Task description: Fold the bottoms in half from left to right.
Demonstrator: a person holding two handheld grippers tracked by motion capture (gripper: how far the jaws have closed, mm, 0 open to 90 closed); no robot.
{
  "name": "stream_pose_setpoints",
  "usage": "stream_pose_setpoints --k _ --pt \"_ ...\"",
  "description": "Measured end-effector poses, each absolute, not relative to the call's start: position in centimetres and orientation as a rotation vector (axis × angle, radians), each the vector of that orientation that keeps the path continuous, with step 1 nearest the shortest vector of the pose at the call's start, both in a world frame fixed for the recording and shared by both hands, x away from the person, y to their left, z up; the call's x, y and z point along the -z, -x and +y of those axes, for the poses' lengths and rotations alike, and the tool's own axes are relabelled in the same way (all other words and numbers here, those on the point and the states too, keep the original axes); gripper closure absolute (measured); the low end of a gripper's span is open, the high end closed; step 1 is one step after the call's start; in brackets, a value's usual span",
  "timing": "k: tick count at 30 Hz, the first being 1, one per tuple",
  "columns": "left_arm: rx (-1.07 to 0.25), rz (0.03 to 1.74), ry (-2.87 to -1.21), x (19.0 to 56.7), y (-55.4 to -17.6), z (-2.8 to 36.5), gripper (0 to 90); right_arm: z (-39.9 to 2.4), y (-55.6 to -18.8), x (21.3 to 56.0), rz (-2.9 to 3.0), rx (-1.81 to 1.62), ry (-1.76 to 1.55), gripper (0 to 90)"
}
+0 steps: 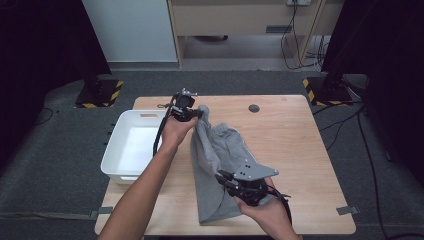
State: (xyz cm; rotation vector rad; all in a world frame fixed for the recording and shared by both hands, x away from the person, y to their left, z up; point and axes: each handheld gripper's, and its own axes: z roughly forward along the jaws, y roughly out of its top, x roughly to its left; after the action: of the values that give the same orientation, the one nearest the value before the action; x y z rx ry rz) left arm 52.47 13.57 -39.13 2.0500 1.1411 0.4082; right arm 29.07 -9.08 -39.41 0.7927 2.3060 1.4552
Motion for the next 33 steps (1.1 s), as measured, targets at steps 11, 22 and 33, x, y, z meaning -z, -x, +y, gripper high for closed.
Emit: stream_pose_setpoints --k 11,22,33 --pt "-0.401 1.133 -2.043 38.9 -52.5 13.2 86.2 -10.6 -29.2 39.6 2.294 -1.439 -0.817 81.2" --pt "-0.397 1.128 -2.044 39.0 -52.5 12.7 86.1 -12.5 -29.3 40.2 2.279 -1.418 -0.867 81.1" --pt "-0.397 1.126 -2.051 39.2 -52.7 11.7 86.3 -14.2 -28.7 40.7 2.263 -1.408 -0.882 81.4"
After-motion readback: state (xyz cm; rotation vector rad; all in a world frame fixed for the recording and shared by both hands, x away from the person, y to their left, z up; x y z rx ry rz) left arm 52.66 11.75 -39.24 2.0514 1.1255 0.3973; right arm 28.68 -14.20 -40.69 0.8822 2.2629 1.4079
